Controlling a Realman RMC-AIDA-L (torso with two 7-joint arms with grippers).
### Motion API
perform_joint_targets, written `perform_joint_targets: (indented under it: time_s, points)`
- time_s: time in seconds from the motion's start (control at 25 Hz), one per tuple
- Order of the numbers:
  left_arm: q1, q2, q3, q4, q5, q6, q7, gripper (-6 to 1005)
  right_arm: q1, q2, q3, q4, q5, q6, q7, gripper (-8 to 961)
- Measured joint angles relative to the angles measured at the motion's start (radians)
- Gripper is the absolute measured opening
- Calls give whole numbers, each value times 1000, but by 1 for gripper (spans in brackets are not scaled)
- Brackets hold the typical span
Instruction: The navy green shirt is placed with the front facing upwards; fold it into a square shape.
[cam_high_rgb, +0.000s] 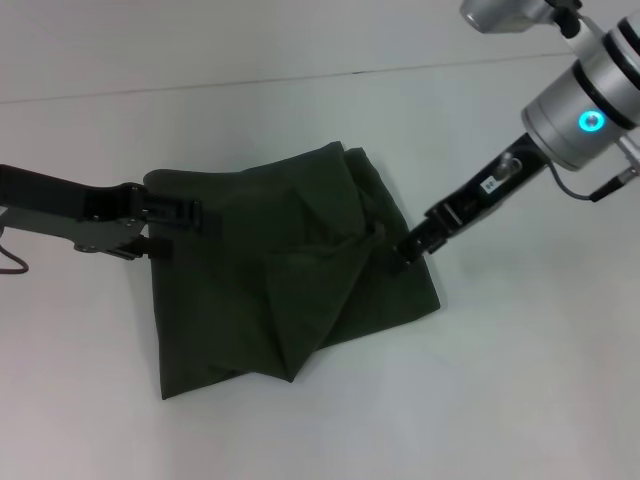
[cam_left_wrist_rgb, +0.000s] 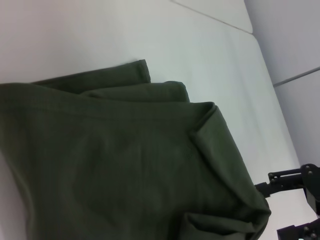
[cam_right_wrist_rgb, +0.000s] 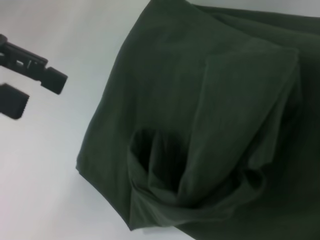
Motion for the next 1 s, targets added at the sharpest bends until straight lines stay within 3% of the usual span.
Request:
perform_joint_targets:
  time_s: [0.64, 1.0]
  points:
    - [-3, -1, -6, -2, 0, -44, 22, 951, 30, 15, 24, 127, 170, 55, 164, 909]
    - [-3, -2, -6, -3, 0, -61, 30, 951, 7, -19, 40, 119, 171, 83, 209, 909]
